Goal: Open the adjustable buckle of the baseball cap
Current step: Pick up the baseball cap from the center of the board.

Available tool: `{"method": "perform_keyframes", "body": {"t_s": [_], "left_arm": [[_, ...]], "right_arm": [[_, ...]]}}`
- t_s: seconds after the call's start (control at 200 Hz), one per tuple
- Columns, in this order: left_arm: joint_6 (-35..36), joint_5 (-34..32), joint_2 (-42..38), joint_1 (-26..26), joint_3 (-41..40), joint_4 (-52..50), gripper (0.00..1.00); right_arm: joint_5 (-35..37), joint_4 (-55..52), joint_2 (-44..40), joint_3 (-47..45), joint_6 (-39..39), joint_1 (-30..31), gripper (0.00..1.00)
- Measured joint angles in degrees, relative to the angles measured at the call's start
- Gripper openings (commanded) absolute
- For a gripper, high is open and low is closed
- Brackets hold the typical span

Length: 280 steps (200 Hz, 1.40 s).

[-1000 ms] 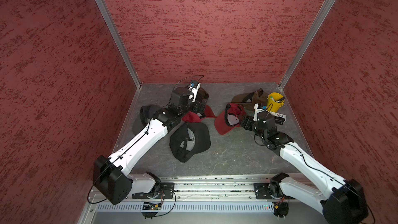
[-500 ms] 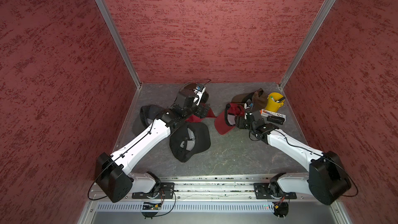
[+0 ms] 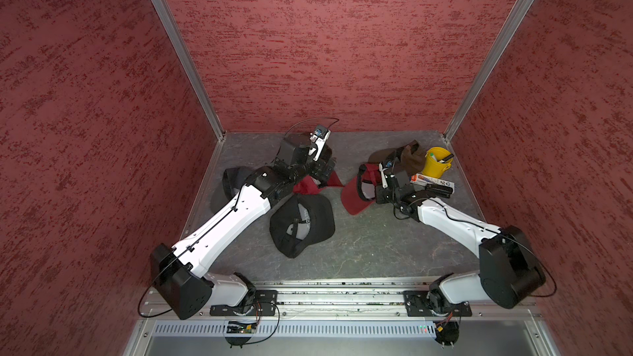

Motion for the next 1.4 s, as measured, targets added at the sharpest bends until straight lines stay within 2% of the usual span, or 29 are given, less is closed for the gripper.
{"method": "perform_keyframes", "body": {"t_s": [0.055,0.336,0.501,0.781,1.257,1.403], "left_arm": [[0.59,0.07,0.68,-0.42,1.05,-0.04,1.00],[5.57,0.24,6.78,-2.25,4.28,-1.11,1.00],[9.51,1.88,6.82,-2.49,5.40,-0.24,1.00],[19.78,4.11,4.02,-6.80,-4.55,9.90,1.00],[32.00,13.86,6.23,-9.31,-9.03,15.58,1.00],[34.47,14.62,8.33,-9.79,-9.03,15.58,0.88]], "right_arm": [[-0.81,-0.04,-0.33,-0.02,-0.61,-0.22,0.00],[-5.60,-0.24,-5.46,-0.70,-5.11,-0.81,0.00],[-8.98,-0.28,-8.00,-0.70,-6.82,-1.73,0.00],[-18.43,-2.08,-9.25,-0.63,-9.33,-4.31,0.00],[-29.11,-7.32,-10.03,2.03,-11.72,-5.84,0.00],[-30.49,-8.68,-10.82,2.49,-11.93,-5.84,0.00]]}}
